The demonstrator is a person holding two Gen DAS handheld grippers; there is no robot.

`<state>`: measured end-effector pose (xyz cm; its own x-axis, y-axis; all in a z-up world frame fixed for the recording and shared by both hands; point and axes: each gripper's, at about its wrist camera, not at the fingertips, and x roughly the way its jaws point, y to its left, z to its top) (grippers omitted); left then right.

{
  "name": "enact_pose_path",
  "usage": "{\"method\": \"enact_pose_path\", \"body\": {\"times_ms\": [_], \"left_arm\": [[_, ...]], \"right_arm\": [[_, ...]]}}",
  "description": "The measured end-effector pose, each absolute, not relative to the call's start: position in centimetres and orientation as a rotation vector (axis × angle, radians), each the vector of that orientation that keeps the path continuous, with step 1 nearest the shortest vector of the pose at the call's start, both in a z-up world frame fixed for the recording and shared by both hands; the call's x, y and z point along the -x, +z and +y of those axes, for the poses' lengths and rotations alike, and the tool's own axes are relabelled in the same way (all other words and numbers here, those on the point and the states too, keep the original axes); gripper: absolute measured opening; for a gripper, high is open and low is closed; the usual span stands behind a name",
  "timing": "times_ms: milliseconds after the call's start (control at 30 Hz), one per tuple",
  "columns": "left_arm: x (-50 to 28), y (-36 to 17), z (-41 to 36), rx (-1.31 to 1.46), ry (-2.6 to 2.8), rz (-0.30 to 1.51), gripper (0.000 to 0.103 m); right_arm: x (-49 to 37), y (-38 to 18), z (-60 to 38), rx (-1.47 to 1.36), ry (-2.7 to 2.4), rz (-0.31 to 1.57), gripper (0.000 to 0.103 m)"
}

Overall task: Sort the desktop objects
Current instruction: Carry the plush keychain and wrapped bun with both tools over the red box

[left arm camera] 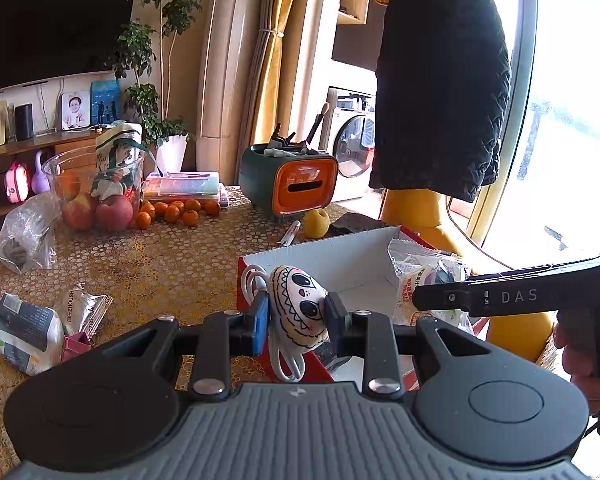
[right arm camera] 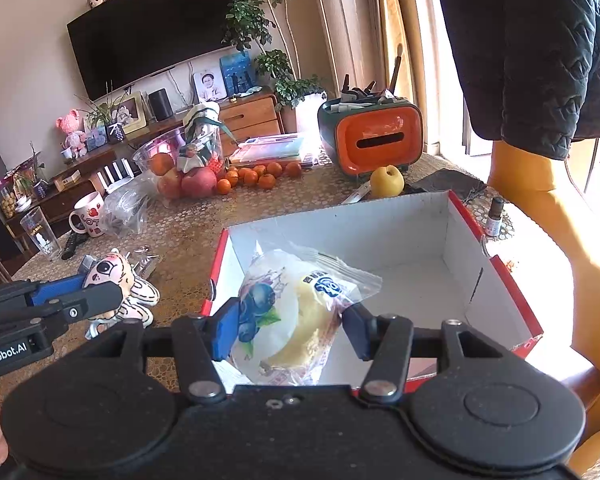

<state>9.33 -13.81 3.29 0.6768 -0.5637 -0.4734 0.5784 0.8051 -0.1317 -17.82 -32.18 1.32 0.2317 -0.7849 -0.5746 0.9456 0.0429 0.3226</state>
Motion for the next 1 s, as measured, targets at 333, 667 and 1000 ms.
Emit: {"method": "enact_pose_path", "body": {"times_ms": [333, 667, 1000], "left_arm": [[-10.2, 2.8, -14.8, -0.034, -0.655, 0.536, 0.028], [-11.7, 2.1, -16.6, -0.061, -0.672, 0.55, 0.028], [-12.9, 1.0, -18.0, -0.085, -0.673, 0.571, 0.028]], "right_arm": [[18.6, 0.4, -33.9, -0.739, -1.378, 0.303, 0.054], [19.3, -1.5, -35.8, -0.769, -1.398, 0.345, 0.054], [19.6, -3.0, -37.4, -0.789, -1.4, 0.381, 0.054]]}}
